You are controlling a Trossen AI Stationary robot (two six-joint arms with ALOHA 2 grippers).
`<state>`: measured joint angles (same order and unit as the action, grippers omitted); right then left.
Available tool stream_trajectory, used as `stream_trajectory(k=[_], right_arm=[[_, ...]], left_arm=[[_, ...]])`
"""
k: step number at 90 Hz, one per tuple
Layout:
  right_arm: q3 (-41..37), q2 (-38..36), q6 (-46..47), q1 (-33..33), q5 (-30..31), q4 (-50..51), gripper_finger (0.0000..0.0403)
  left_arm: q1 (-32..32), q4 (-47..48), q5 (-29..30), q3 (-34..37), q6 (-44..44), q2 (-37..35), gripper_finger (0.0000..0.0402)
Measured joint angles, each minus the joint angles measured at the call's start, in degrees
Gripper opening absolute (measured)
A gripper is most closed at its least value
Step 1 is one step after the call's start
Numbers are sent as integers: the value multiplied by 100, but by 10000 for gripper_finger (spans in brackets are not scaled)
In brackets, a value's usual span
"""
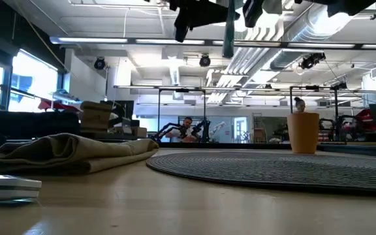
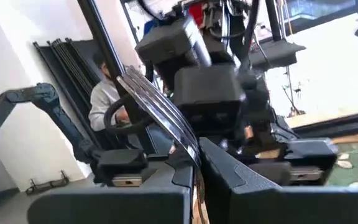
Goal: Set table place
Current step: Put the blue fork on top of the brown table napkin
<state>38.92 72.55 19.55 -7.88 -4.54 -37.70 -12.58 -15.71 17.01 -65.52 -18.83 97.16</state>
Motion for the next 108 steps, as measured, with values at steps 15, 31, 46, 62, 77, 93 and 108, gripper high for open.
stream_trajectory(k=[15, 31, 46, 62, 77, 93, 108], right_arm=[[-1, -2, -11, 3, -2, -17, 0], [-1, -2, -8, 2, 107, 58, 1], [-1, -356, -39, 140, -19, 583, 19], [6, -1209, -48, 279, -50, 2208, 72], [2, -1698, 39, 213, -12, 3871, 105], [-244, -1749, 250, -125, 415, 4331, 110], [-650, -1743, 494, -402, 989, 4148, 110]], left_arm=[[-6, 27, 228, -2, 135, -4, 46], [-18, 52, 118, -4, 85, -6, 17], [-121, 515, 143, -4, -378, -301, 7], [-428, 1961, 213, -11, -1409, -876, 7], [-809, 3795, 549, 20, -2933, -1108, 7], [-1194, 4105, 947, 462, -4707, -1125, 6], [-1678, 3919, 1704, 1256, -6603, -1119, 6]])
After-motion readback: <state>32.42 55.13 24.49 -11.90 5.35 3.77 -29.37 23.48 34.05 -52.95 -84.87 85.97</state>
